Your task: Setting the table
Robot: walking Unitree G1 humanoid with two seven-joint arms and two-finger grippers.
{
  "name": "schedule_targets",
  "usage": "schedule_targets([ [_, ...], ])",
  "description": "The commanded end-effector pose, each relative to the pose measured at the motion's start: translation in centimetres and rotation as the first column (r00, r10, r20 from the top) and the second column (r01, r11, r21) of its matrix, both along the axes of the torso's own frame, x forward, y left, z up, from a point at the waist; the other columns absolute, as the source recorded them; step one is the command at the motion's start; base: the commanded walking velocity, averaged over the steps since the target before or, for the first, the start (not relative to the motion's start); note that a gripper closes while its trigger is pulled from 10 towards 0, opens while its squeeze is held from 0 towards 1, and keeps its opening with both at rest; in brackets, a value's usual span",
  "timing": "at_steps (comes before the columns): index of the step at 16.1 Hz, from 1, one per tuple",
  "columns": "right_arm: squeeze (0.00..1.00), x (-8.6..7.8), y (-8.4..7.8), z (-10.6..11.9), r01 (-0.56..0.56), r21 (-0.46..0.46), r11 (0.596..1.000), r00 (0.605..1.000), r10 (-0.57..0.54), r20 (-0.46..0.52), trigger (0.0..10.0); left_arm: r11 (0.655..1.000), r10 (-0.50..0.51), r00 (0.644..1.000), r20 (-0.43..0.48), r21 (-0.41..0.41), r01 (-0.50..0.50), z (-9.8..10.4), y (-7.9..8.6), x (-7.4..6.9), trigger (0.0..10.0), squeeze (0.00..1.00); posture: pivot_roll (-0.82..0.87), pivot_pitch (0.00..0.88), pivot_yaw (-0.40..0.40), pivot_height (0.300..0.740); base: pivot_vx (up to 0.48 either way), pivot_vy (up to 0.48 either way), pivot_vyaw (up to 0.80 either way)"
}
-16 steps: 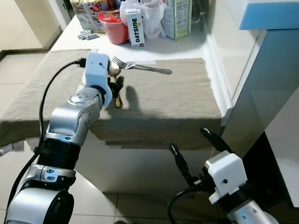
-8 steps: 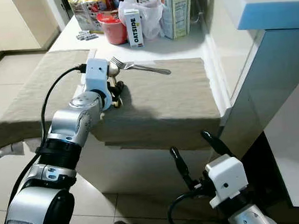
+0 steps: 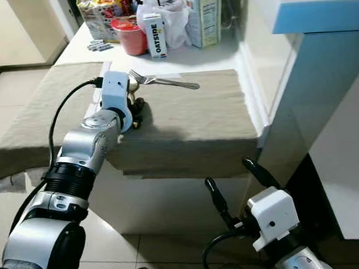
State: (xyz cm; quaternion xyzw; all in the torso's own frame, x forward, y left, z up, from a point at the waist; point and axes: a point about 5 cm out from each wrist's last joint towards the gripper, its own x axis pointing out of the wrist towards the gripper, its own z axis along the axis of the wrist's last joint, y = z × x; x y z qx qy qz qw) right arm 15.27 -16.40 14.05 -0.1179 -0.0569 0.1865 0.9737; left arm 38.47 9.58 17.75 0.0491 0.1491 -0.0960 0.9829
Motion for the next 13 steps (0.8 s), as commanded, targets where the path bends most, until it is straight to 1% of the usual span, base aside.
schedule_targets([
  [1,0.00,-0.2,0.1,0.5,-0.005,0.005,1.000,1.000,0.005,0.018,10.0,0.998,0.017,0.990,-0.138,0.056,-0.009,-3.2,0.8,-0.6,0.0,0.00,-0.20,0.094,0.120,0.719,0.000,0.000,0.00],
  [3,0.00,-0.3,0.0,0.6,-0.005,0.005,1.000,1.000,0.005,0.017,10.0,0.999,0.011,0.986,-0.167,0.043,-0.004,-4.0,0.9,-0.8,0.0,0.00,-0.20,0.100,0.120,0.719,0.000,0.000,0.00],
  [4,0.00,-0.4,0.0,0.6,-0.005,0.005,1.000,1.000,0.005,0.015,10.0,1.000,0.023,0.983,-0.179,0.003,-0.023,-4.3,1.1,-0.8,0.0,0.00,-0.20,0.104,0.119,0.719,0.000,0.000,0.00],
  [5,0.00,-0.4,0.0,0.6,-0.005,0.005,1.000,1.000,0.005,0.015,10.0,1.000,0.023,0.983,-0.179,0.003,-0.023,-4.3,1.1,-0.8,0.0,0.00,-0.20,0.104,0.119,0.719,0.000,0.000,0.00],
  [6,0.00,-0.4,0.0,0.6,-0.004,0.004,1.000,1.000,0.004,0.014,10.0,0.999,0.043,0.985,-0.166,-0.014,-0.047,-4.3,1.5,-0.7,0.0,0.00,-0.20,0.108,0.119,0.719,0.000,0.000,0.00],
  [8,0.00,-0.5,-0.1,0.6,-0.003,0.003,1.000,1.000,0.003,0.013,10.0,0.997,0.056,0.989,-0.135,-0.040,-0.061,-3.9,1.6,-0.6,0.0,0.00,-0.20,0.109,0.118,0.719,0.000,0.000,0.00],
  [9,0.00,-0.6,-0.1,0.7,-0.001,0.002,1.000,1.000,0.001,0.013,10.0,0.997,0.062,0.994,-0.090,-0.049,-0.067,-3.0,1.7,-0.5,0.0,0.00,-0.19,0.110,0.115,0.719,0.000,0.000,0.00],
  [10,0.00,-0.6,-0.2,0.7,0.000,0.000,1.000,1.000,0.000,0.013,10.0,0.994,0.092,0.996,-0.018,-0.056,-0.093,-1.6,1.9,-0.3,0.0,0.00,-0.19,0.110,0.115,0.719,0.000,0.000,0.00],
  [11,0.00,-0.6,-0.3,0.7,0.000,-0.001,1.000,1.000,0.000,0.013,10.0,0.994,0.095,0.995,0.006,-0.056,-0.094,-1.1,2.0,-0.3,0.0,0.00,-0.19,0.110,0.115,0.719,0.000,0.000,0.00],
  [13,0.00,-0.5,-0.3,0.8,-0.003,-0.002,1.000,1.000,0.003,0.014,10.0,0.994,0.104,0.985,0.141,-0.059,-0.096,1.8,2.0,-0.4,0.0,0.00,-0.19,0.113,0.108,0.719,0.000,0.000,0.00],
])
